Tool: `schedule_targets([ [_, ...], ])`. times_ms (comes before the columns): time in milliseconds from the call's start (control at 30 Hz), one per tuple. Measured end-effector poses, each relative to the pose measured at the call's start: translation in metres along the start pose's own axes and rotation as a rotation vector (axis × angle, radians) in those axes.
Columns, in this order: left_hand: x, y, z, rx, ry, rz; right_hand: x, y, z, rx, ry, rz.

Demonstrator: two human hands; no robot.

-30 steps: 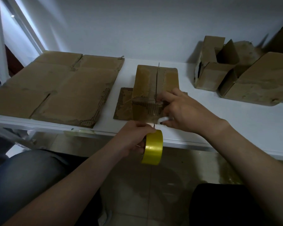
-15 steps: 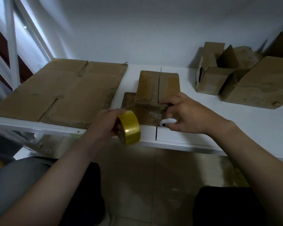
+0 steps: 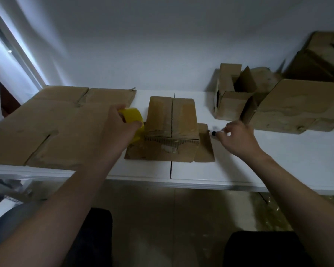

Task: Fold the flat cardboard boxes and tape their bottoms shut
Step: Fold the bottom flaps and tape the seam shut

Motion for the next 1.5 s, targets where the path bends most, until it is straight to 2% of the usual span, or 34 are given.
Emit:
schedule_targets([
  [67,0.005,-0.004,0.002,-0.003,-0.014,-0.002,0.011,0.013,-0.002,0.084,-0.103,0.141],
  [200,0.011,-0.008,-0.001,0.001,-0.039,-0.038,0.028,0.018,-0.002,0.125,-0.194,0.214],
  [300,0.014,-0.011,-0.002,0.014,-0.036,-0.028,0.029,0.01,0.001,0.087,-0.126,0.251],
  [400,0.015,-0.014,-0.005,-0.012,-0.045,-0.018,0.016,-0.024,0.004,-0.11,0.021,-0.003],
  [467,0.016,-0.016,-0.007,-0.034,-0.05,-0.021,0.007,-0.054,0.006,-0.316,0.079,-0.13],
  [567,0.016,-0.018,-0.008,-0.047,-0.062,-0.009,0.015,-0.088,0.013,-0.637,0.056,-0.072],
  [667,0.017,-0.02,-0.008,-0.035,-0.057,-0.013,0.04,-0.101,0.019,-0.778,0.089,0.027],
  [1067,0.024,-0.024,-0.011,-0.086,-0.068,-0.019,0.06,-0.092,0.024,-0.826,0.254,0.29],
  [1200,0.021,-0.022,-0.011,-0.112,-0.075,0.005,0.061,-0.093,0.021,-0.802,0.277,0.267],
  [1367,0.008,-0.025,-0.01,-0.253,-0.084,0.128,0.066,-0.102,0.014,-0.767,0.275,0.217],
  [1500,-0.012,-0.02,0.001,-0.269,-0.093,0.162,0.063,-0.116,0.002,-0.673,0.144,0.083],
])
Point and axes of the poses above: each hand's wrist, its own z-axis away from the middle knuckle, its own x-axis out of the palm, y = z × x, the point moved 1 cm from there along -z, towards the middle knuckle, and after that the axes turned 12 degrees about y, right-handed, at the moved point
